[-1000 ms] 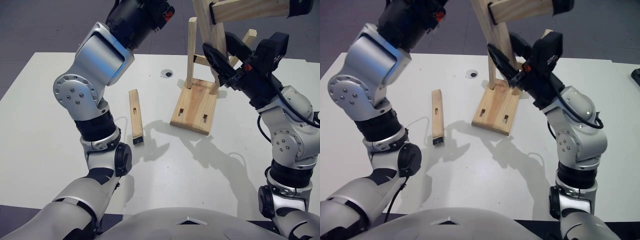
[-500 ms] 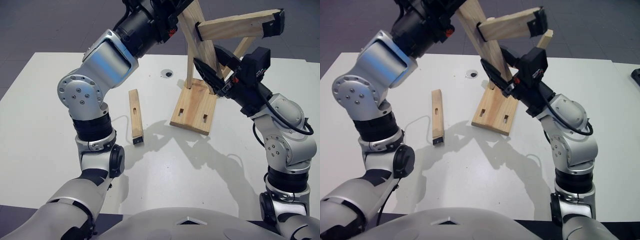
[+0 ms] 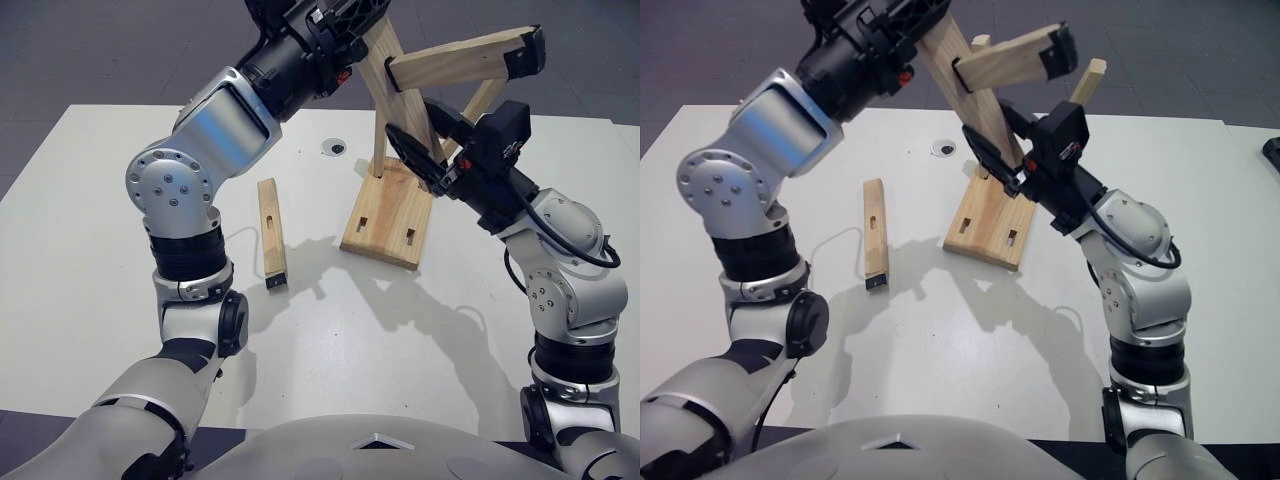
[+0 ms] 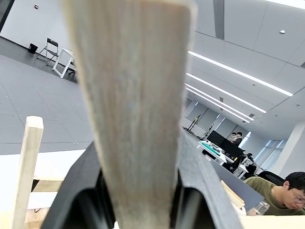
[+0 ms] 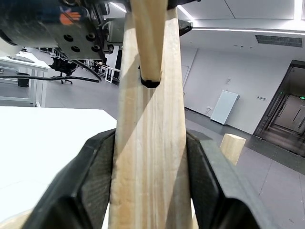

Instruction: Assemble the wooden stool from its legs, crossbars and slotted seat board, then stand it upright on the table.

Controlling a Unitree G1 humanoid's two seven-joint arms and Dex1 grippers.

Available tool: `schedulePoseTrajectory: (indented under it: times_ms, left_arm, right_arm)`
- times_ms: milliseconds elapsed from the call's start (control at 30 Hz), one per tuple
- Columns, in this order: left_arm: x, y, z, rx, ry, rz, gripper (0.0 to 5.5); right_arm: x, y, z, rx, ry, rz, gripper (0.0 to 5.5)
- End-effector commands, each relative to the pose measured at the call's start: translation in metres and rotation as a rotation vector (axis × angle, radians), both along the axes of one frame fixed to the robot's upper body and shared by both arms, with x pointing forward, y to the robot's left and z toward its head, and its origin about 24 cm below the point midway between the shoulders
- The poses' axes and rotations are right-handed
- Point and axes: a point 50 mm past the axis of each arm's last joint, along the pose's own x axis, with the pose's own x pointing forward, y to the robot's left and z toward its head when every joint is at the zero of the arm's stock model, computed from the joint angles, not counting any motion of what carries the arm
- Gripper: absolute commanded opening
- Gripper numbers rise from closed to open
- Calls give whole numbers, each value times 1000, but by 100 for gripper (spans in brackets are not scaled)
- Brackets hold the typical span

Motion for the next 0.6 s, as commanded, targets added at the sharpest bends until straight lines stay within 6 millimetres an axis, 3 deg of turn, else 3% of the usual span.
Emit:
schedulePoseTrajectory:
  times_ms: [33,267,367,600]
  left_arm:
    - [5,8,-4,16,28,77,103]
    - [6,10,-3,10,10,96,103]
    - [9,12,-8,26,3,132,103]
    - [15,25,-41,241,-101,371,103]
  right_arm:
    - [-1,-2,2,-7,-20,-3,205]
    - [2,-2,-10,-70,24,-13,205]
    - [5,-3,-19,-128,43,-39,273]
    - [-4,-29,-80,-420,262,-66,377]
